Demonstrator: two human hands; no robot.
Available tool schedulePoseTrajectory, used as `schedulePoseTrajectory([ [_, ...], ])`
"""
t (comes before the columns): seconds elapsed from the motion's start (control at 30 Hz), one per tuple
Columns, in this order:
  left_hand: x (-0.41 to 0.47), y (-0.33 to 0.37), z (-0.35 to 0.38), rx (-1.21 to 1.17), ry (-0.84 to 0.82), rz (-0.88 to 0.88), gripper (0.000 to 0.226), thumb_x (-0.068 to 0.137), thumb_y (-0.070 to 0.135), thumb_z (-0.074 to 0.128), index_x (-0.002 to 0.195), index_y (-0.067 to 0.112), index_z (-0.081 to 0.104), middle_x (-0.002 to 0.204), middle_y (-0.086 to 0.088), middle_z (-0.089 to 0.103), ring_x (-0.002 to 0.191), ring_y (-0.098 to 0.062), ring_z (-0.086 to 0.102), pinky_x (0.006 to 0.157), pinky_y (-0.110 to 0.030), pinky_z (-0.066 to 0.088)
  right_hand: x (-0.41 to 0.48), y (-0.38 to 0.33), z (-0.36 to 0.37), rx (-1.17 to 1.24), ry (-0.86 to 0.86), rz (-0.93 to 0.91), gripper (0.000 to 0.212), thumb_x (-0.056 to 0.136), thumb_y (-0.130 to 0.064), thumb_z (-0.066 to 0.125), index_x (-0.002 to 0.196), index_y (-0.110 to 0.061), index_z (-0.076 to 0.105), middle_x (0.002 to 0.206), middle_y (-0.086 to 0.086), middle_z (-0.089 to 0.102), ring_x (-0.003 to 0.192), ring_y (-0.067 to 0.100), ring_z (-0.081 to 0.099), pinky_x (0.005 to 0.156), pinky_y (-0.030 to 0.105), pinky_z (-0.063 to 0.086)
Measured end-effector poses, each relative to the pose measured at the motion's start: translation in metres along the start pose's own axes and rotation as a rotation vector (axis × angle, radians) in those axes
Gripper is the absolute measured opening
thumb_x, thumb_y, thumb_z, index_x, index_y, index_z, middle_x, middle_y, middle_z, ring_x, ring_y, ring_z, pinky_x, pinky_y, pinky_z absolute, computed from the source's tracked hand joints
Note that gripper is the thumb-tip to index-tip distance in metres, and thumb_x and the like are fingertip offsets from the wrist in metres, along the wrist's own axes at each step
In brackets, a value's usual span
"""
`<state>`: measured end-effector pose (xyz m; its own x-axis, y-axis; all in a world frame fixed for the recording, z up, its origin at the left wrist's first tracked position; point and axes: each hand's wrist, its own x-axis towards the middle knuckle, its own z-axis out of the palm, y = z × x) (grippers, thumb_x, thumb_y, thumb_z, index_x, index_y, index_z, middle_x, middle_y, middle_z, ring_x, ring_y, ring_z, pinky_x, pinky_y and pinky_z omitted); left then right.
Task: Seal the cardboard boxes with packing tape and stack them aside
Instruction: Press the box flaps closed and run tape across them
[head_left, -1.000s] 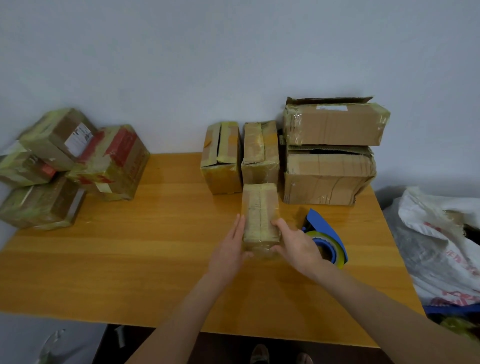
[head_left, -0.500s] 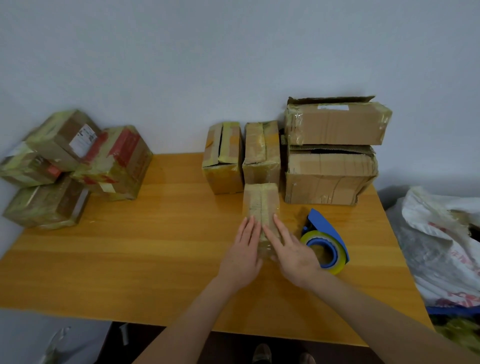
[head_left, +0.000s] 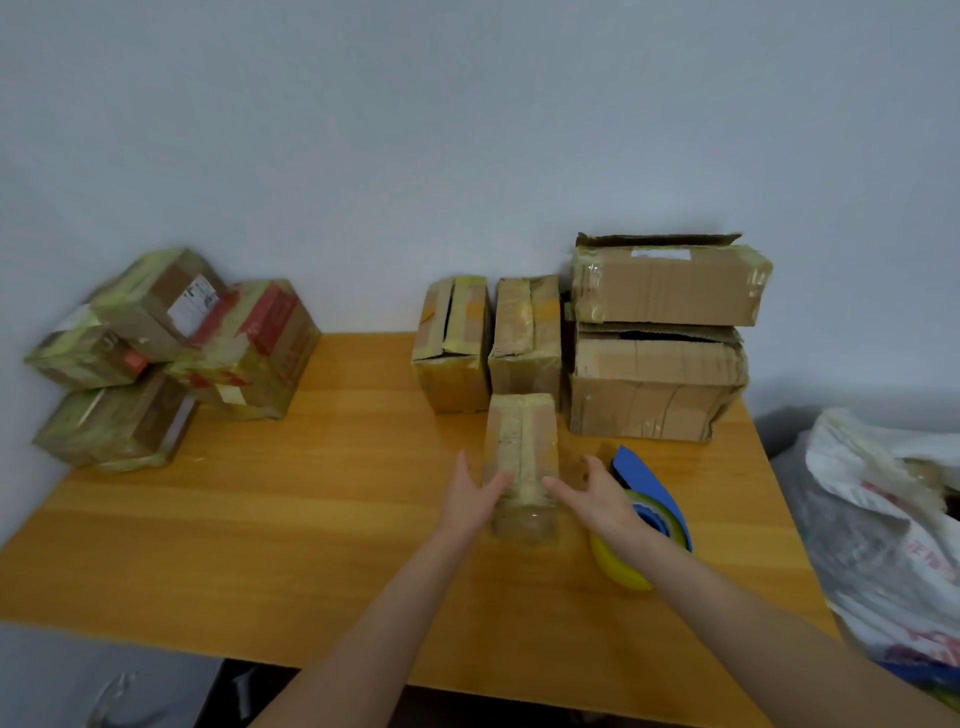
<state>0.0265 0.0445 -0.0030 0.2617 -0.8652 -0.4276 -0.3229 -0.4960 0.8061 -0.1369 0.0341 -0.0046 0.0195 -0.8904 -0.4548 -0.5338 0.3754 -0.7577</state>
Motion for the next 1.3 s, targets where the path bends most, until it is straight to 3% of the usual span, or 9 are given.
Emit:
schedulePoseTrajectory([
  [0.07, -0.002, 0.005, 0.009, 0.013, -0.044, -0.056, 0.075, 0.093, 0.038, 0.059, 0.151, 0.013, 0.019, 0.149, -0.01, 0.038, 0.132, -0.028, 0.043, 0.101, -0.039, 0.042, 0.001, 0.001, 0.003, 0.07, -0.096, 0.102, 0.093, 0.087, -0.053, 0.063, 0.155, -0.016, 0.012, 0.152, 0.011, 0.037, 0.127, 0.03, 0.051, 0.097, 0.04, 0.051],
  [0.17, -0.003, 0.003, 0.015, 0.075, -0.024, -0.02, 0.05, 0.095, 0.037, 0.054, 0.138, 0.014, 0.044, 0.132, -0.007, 0.057, 0.113, -0.024, 0.058, 0.091, -0.038, 0.052, -0.001, -0.002, 0.008, 0.066, -0.132, 0.068, 0.069, 0.09, -0.046, 0.062, 0.145, -0.015, 0.034, 0.128, 0.008, 0.058, 0.095, 0.024, 0.068, 0.079, 0.036, 0.06],
  [0.3, -0.007, 0.0, -0.009, 0.225, 0.213, 0.009, 0.039, 0.092, 0.049, 0.052, 0.116, 0.019, 0.061, 0.108, 0.002, 0.067, 0.093, -0.017, 0.064, 0.076, -0.033, 0.055, -0.001, -0.017, 0.01, 0.062, -0.167, -0.066, 0.057, 0.089, -0.041, 0.066, 0.134, -0.015, 0.044, 0.109, 0.0, 0.06, 0.073, 0.015, 0.07, 0.062, 0.028, 0.06],
  [0.5, -0.018, 0.004, -0.079, 0.201, 0.515, 0.044, 0.028, 0.091, 0.05, 0.051, 0.093, 0.024, 0.06, 0.09, 0.004, 0.066, 0.082, -0.017, 0.063, 0.073, -0.036, 0.055, -0.005, -0.08, 0.043, 0.067, -0.239, -0.271, 0.057, 0.086, -0.036, 0.071, 0.133, -0.016, 0.047, 0.119, 0.003, 0.063, 0.081, 0.016, 0.07, 0.061, 0.026, 0.06],
  [0.67, -0.008, 0.028, -0.148, 0.108, 0.664, 0.121, 0.023, 0.092, 0.042, 0.052, 0.091, 0.021, 0.06, 0.089, 0.007, 0.066, 0.084, -0.017, 0.061, 0.074, -0.035, 0.05, -0.002, -0.151, 0.079, 0.147, -0.254, -0.394, 0.051, 0.088, -0.032, 0.07, 0.132, -0.016, 0.05, 0.1, -0.003, 0.062, 0.079, 0.019, 0.071, 0.068, 0.033, 0.061],
  [0.77, 0.014, 0.037, -0.187, 0.109, 0.672, 0.133, 0.025, 0.093, 0.045, 0.051, 0.098, 0.024, 0.062, 0.096, 0.007, 0.066, 0.087, -0.013, 0.06, 0.068, -0.029, 0.045, 0.011, -0.186, 0.103, 0.222, -0.237, -0.386, 0.052, 0.086, -0.032, 0.072, 0.13, -0.016, 0.052, 0.094, -0.006, 0.062, 0.078, 0.016, 0.069, 0.069, 0.034, 0.061],
  [1.0, 0.11, 0.054, -0.309, 0.173, 0.625, 0.294, 0.045, 0.092, 0.049, 0.047, 0.122, 0.019, 0.063, 0.115, 0.001, 0.064, 0.103, -0.018, 0.059, 0.088, -0.037, 0.051, 0.066, -0.3, 0.18, 0.155, -0.006, -0.453, 0.06, 0.081, -0.063, 0.063, 0.129, -0.029, 0.051, 0.118, -0.007, 0.065, 0.103, 0.017, 0.063, 0.087, 0.041, 0.055],
  [1.17, 0.184, 0.069, -0.417, 0.191, 0.535, 0.336, 0.04, 0.092, 0.043, 0.051, 0.121, 0.018, 0.062, 0.106, 0.0, 0.068, 0.092, -0.022, 0.063, 0.082, -0.039, 0.054, 0.107, -0.4, 0.251, 0.187, 0.032, -0.461, 0.053, 0.091, -0.056, 0.055, 0.133, -0.023, 0.049, 0.126, -0.004, 0.06, 0.11, 0.02, 0.058, 0.092, 0.038, 0.05],
  [1.3, 0.227, 0.076, -0.475, 0.207, 0.573, 0.323, 0.043, 0.094, 0.038, 0.051, 0.132, 0.018, 0.053, 0.125, 0.0, 0.061, 0.11, -0.02, 0.058, 0.089, -0.033, 0.045, 0.139, -0.452, 0.303, 0.152, 0.059, -0.427, 0.056, 0.091, -0.058, 0.051, 0.135, -0.023, 0.048, 0.13, -0.001, 0.058, 0.115, 0.023, 0.057, 0.095, 0.041, 0.049],
])
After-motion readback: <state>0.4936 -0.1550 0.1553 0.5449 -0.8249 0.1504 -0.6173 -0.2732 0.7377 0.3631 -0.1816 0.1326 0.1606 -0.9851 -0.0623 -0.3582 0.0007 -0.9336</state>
